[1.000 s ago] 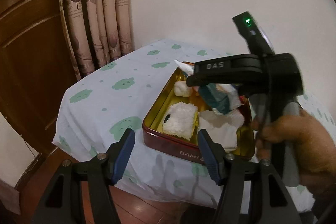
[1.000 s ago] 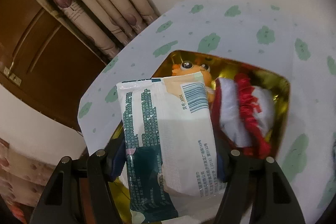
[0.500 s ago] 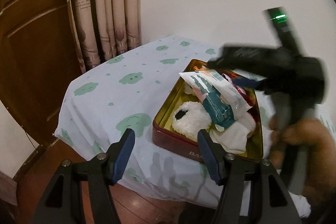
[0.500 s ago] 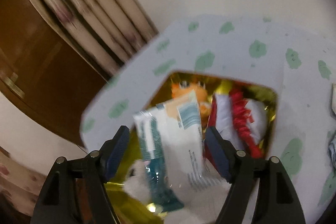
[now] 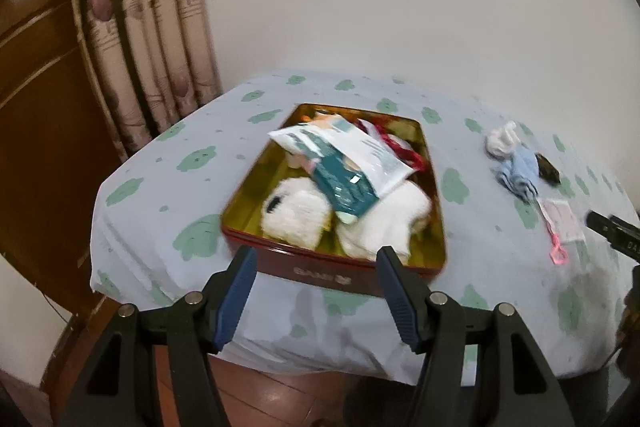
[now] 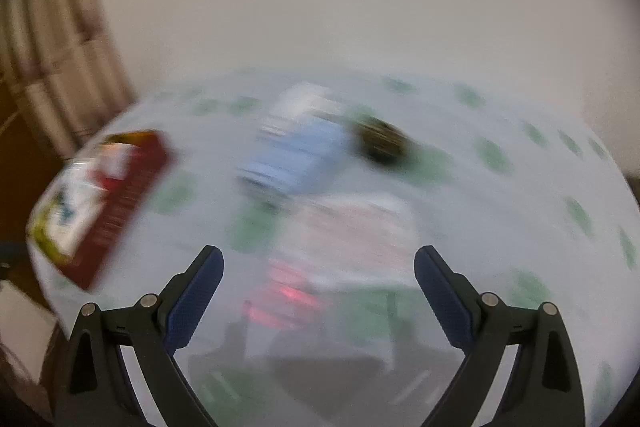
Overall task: Organize soft objects
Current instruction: 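Move the left gripper to the pink-flowered wipe while the right gripper approaches the brown pouch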
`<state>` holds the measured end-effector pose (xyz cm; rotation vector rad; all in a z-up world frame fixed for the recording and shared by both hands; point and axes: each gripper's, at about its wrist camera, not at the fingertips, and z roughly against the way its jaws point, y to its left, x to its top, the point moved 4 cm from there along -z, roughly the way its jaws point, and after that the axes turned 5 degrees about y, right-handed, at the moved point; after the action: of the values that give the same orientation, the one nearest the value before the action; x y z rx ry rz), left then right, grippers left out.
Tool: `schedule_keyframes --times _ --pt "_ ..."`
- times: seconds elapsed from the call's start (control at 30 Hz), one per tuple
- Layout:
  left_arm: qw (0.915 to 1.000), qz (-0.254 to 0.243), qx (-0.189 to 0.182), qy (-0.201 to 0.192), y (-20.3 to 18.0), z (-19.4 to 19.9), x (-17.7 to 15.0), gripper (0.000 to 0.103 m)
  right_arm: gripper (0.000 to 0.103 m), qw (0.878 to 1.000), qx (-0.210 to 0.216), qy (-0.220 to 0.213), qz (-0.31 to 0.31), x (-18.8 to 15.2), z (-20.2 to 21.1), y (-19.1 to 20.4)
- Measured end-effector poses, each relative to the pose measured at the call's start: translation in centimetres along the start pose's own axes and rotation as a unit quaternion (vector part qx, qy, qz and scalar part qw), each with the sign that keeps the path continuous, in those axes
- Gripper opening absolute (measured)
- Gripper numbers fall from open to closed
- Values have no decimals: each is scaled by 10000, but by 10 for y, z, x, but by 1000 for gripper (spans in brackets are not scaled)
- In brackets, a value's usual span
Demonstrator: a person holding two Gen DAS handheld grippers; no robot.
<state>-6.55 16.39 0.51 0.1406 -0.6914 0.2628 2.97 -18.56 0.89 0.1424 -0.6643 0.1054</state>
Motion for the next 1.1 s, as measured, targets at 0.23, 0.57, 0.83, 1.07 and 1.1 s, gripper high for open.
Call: schedule_keyframes --times 0.23,0.57,0.83,1.07,1.1 --pt "9984 -530 189 29 -30 -4 -9 64 96 9936 -946 70 -617 -23 1 -108" --pt "9949 -995 107 147 -70 -7 -14 64 97 9911 -773 153 -1073 -21 -16 -148" --pt "9899 -1337 -290 359 -122 -20 -15 64 99 9886 -428 -3 -1441 -26 -10 -160" --pt "9760 -1654 -1135 844 -178 -41 -9 64 101 9915 -163 154 -1280 -25 -17 -154" --pt "9755 -1620 -1198 885 -183 -44 -5 64 101 9914 -132 130 -1293 -25 -16 -154"
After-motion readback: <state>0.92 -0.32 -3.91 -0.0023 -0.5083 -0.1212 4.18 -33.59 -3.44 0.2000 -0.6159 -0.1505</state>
